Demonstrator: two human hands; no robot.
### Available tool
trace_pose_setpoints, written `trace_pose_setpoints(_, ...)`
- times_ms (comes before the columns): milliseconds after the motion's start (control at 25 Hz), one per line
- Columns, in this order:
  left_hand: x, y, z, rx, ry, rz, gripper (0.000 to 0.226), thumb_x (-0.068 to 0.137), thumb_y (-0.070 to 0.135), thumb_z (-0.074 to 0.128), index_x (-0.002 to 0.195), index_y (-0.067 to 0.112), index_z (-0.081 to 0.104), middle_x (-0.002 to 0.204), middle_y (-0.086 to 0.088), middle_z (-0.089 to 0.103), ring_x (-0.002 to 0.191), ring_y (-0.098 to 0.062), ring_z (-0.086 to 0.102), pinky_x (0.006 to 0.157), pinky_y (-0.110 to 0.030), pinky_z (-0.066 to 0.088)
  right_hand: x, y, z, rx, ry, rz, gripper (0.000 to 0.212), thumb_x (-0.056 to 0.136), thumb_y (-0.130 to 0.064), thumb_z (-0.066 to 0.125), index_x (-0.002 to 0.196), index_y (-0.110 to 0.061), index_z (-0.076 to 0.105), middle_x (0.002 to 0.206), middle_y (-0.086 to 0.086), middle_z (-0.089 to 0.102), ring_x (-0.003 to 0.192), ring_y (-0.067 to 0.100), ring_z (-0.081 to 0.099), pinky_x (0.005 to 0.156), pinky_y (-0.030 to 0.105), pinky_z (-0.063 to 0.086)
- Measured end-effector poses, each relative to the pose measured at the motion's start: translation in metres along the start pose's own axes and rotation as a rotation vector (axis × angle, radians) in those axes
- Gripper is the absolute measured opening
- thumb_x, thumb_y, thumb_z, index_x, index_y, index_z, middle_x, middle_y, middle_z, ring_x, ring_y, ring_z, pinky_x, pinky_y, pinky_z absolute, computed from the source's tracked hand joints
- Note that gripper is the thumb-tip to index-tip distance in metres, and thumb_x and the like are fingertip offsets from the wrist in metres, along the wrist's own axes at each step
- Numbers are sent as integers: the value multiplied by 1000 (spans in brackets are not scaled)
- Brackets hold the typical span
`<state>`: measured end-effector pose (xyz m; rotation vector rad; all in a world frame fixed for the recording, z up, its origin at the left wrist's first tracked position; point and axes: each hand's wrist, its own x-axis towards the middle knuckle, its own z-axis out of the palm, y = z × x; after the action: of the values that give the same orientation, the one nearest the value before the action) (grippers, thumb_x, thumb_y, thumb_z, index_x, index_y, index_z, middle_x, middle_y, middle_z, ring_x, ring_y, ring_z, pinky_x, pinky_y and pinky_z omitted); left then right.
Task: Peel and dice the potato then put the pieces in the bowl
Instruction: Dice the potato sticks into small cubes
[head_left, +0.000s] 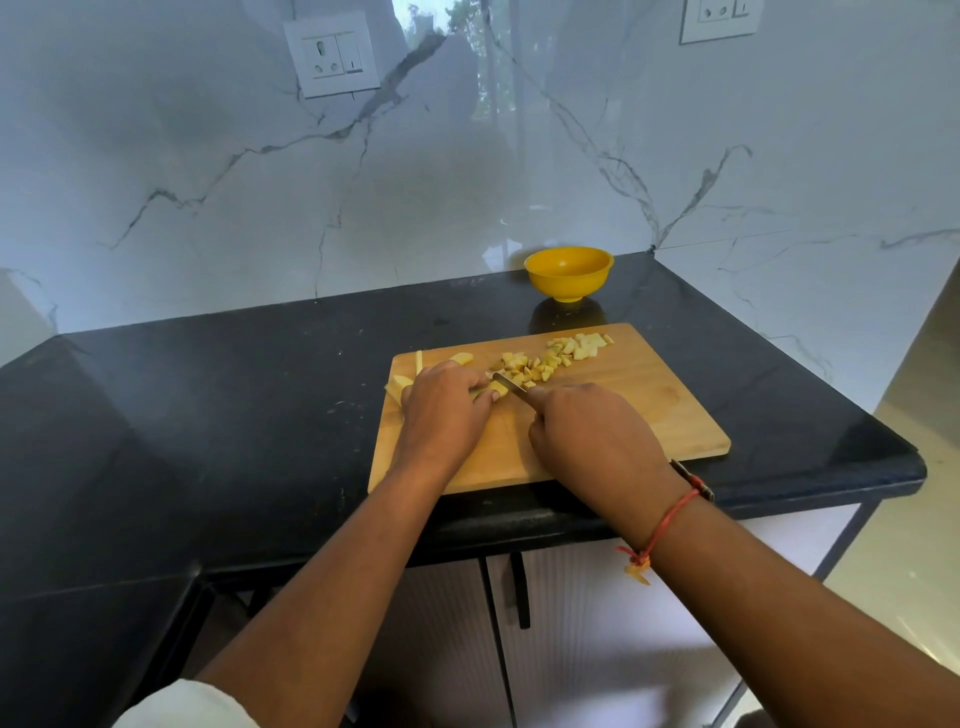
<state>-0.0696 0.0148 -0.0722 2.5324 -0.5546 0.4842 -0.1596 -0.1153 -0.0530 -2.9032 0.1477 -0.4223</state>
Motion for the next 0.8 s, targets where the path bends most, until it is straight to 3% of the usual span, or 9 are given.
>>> trace_pose_setpoints(280, 1, 0, 1, -30, 4, -12, 22, 90, 35, 71, 108, 23, 76, 108, 3, 70, 101, -15, 60, 91, -45, 52, 17, -5, -2, -79, -139, 24, 35, 102, -20, 43, 132, -24, 61, 108, 6, 65, 98, 22, 61, 73, 30, 45)
trace_pose_setpoints(560, 0, 3, 0, -30, 16, -26, 22, 91, 36, 70, 107, 23, 76, 110, 3, 70, 104, -14, 60, 94, -44, 50, 3, -1, -17, -109, -192, -29, 37, 101, -15, 47, 135, -24, 57, 115, 4, 64, 104, 21, 61, 85, 32, 52)
trace_pose_setpoints(680, 0, 2, 1, -1, 14, -22, 23, 92, 38, 68, 109, 24, 75, 112, 4, 69, 105, -14, 59, 92, -37, 46, -14, 5, -22, -101, -197, -38, 41, 101, -15, 49, 141, -27, 51, 109, 3, 61, 102, 20, 61, 83, 32, 52)
trace_pose_setpoints(800, -2, 3, -1, 33, 14, -14, 24, 94, 39, 65, 111, 27, 74, 114, 4, 68, 109, -15, 56, 89, -35, 38, -21, 12, -23, -146, -187, -61, 54, 101, -17, 51, 151, -33, 36, 96, -1, 46, 88, 18, 54, 74, 32, 50)
